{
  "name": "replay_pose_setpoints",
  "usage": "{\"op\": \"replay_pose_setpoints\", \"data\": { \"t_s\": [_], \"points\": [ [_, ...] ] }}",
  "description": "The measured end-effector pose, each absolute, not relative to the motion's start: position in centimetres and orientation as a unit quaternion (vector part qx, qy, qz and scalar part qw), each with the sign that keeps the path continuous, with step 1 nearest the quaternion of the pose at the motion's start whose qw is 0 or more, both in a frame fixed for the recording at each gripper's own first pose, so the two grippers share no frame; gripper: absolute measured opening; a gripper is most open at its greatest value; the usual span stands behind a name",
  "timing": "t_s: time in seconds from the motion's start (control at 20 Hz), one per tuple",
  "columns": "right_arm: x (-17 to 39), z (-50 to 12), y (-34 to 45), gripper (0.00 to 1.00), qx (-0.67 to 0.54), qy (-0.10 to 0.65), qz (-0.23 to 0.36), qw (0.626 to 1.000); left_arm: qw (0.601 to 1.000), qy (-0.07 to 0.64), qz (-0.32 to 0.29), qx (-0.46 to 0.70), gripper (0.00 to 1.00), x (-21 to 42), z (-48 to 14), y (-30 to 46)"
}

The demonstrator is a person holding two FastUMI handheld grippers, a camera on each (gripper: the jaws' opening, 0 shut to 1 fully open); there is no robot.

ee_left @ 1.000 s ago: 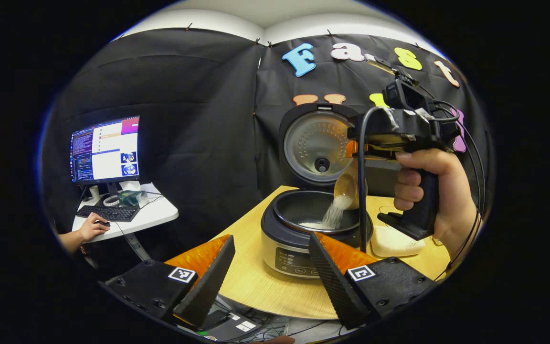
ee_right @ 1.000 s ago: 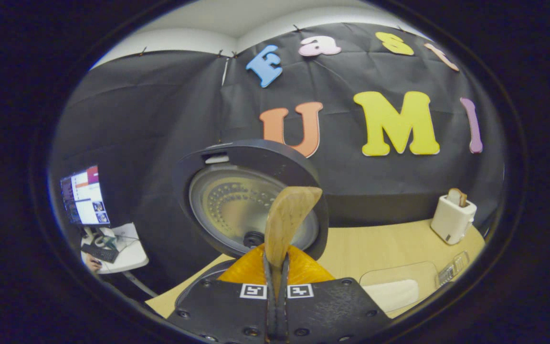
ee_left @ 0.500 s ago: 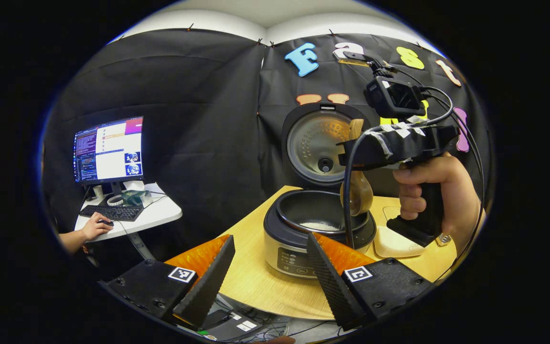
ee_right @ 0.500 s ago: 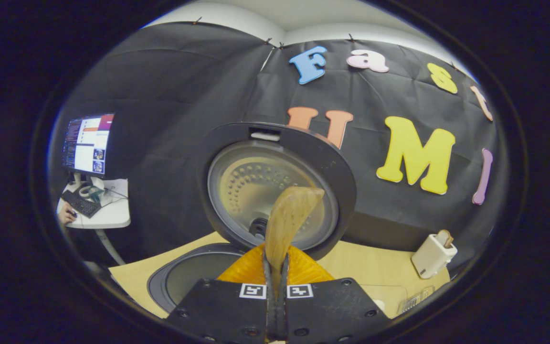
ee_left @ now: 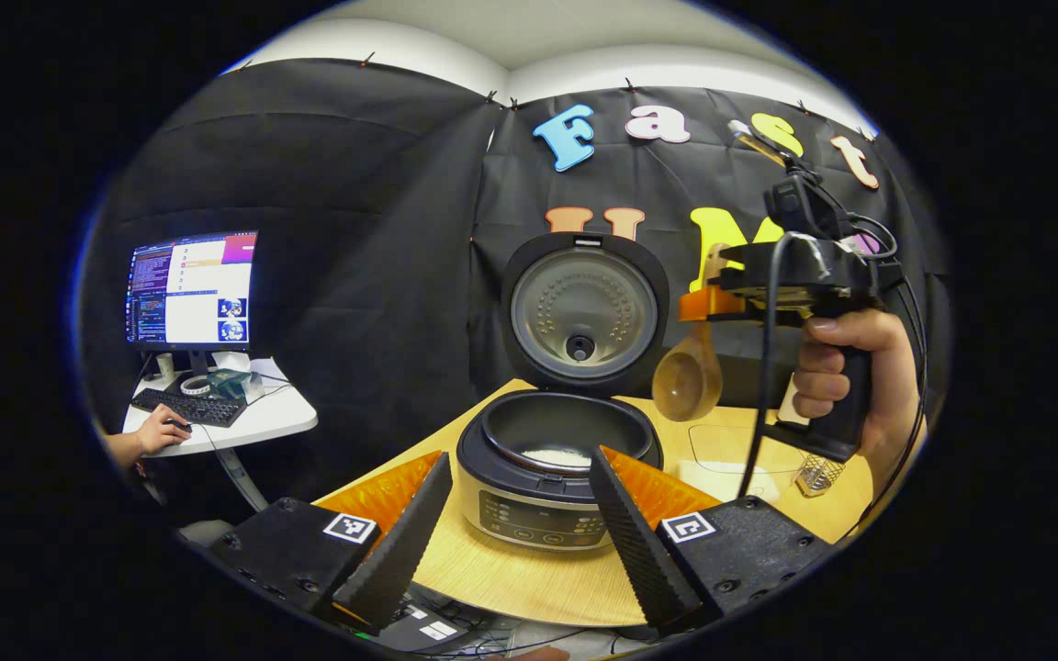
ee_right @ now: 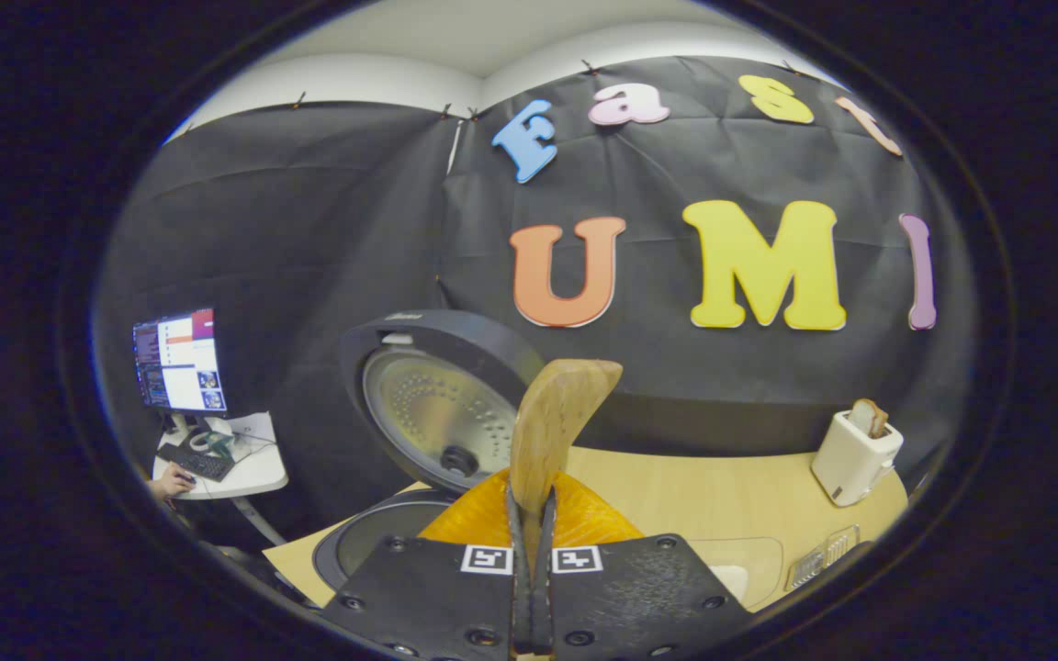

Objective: Close the left gripper, press the button to open the rice cooker; take a wooden spoon from the chopstick holder with the right hand, scoop a spoonful of rice and pour it into the rice cooker, then put the wooden spoon back into the chopstick holder.

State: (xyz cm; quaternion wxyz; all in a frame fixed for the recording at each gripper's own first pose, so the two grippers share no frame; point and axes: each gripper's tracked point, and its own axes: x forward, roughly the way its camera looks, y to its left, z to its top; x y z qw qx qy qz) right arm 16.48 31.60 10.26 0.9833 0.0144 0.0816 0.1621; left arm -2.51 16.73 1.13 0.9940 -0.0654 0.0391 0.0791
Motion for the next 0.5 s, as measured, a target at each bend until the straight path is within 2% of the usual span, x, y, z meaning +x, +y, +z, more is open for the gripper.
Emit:
{"op": "replay_pose_setpoints", "data": {
  "t_s": [0.05,0.5],
  "points": [
    [16.5,10.5,29.6,0.01,0.020,0.080,0.152,0.985,0.994,0.036,0.079,-0.065,0.97,-2.5,1.3,16.4],
    [17.2,8.9,11.2,0.02,0.083,0.088,0.048,0.991,0.997,0.038,0.059,-0.030,0.97,-2.3,1.5,13.2]
  ]
}}
